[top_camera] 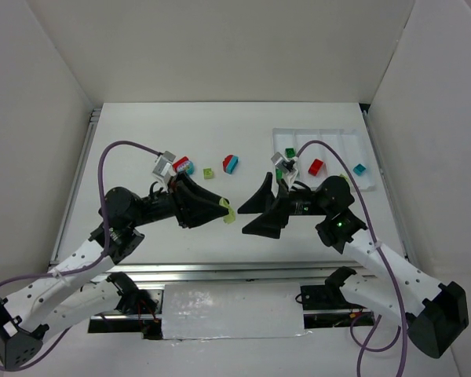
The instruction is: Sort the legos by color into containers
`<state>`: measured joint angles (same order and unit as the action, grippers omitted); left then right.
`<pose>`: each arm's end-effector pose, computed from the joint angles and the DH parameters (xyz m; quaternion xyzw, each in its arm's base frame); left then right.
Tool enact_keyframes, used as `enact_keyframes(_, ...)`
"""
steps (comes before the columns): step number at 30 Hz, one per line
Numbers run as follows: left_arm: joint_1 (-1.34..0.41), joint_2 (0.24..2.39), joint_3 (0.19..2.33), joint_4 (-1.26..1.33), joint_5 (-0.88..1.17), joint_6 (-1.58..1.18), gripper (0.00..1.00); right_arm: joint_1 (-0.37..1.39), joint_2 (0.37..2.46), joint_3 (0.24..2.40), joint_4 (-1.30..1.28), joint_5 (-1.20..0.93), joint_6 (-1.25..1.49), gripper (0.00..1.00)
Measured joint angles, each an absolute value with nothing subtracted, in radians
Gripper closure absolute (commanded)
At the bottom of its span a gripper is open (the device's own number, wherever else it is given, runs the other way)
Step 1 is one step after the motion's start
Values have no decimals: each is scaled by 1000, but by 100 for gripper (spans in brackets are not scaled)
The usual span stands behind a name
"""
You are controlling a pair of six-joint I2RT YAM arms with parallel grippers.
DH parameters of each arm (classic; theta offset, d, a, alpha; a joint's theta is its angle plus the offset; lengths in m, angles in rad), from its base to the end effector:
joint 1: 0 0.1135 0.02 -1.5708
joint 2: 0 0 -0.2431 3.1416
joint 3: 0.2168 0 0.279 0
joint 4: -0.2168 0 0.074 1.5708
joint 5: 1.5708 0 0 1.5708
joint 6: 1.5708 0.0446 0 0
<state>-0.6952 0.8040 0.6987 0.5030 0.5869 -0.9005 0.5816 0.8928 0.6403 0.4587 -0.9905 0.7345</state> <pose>0.1616 -0.1670 0.3627 0.1854 0.5517 -0.6825 0.4421 0.1823 0.1645 0.3130 -0.3254 0.5814 0.6547 0.3570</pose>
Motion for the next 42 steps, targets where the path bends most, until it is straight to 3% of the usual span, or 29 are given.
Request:
enact_keyframes(13, -705, 875, 667, 605, 611, -969, 100, 638, 871, 642, 487, -859, 747, 16)
enact_keyframes(15, -715, 892, 665, 609, 611, -974, 100, 641, 871, 646, 487, -849, 747, 23)
enact_keyframes(16, -718, 899, 664, 614, 611, -975, 100, 644, 871, 648, 488, -846, 749, 27)
enact_keyframes(18, -724, 913, 664, 627, 611, -976, 100, 649, 871, 650, 491, -844, 748, 52)
enact_keyframes(20, -725, 922, 664, 629, 606, -970, 100, 653, 871, 650, 495, -848, 756, 65)
enact_keyframes(21, -723, 927, 664, 635, 609, -972, 100, 656, 869, 650, 495, -842, 757, 78)
enact_keyframes(24, -723, 928, 664, 640, 604, -968, 100, 656, 869, 649, 493, -839, 765, 100)
enact_keyframes(27, -723, 928, 664, 640, 601, -966, 100, 657, 869, 649, 494, -839, 767, 100)
enact_keyframes(28, -723, 928, 664, 639, 599, -965, 79, 656, 869, 649, 494, -838, 767, 100)
enact_keyframes(29, -723, 927, 664, 635, 599, -963, 50, 656, 869, 649, 493, -838, 766, 100)
enact_keyframes(30, -723, 926, 664, 628, 593, -957, 8, 657, 870, 649, 490, -834, 764, 100)
enact_keyframes(31, -725, 923, 664, 619, 579, -944, 0, 657, 873, 649, 487, -831, 757, 100)
enact_keyframes(37, -728, 879, 698, 410, 407, -913, 0, 651, 904, 649, 424, -791, 705, 100)
enact_keyframes(42, -730, 859, 859, 74, 93, -865, 1, 556, 945, 648, 332, -734, 667, 100)
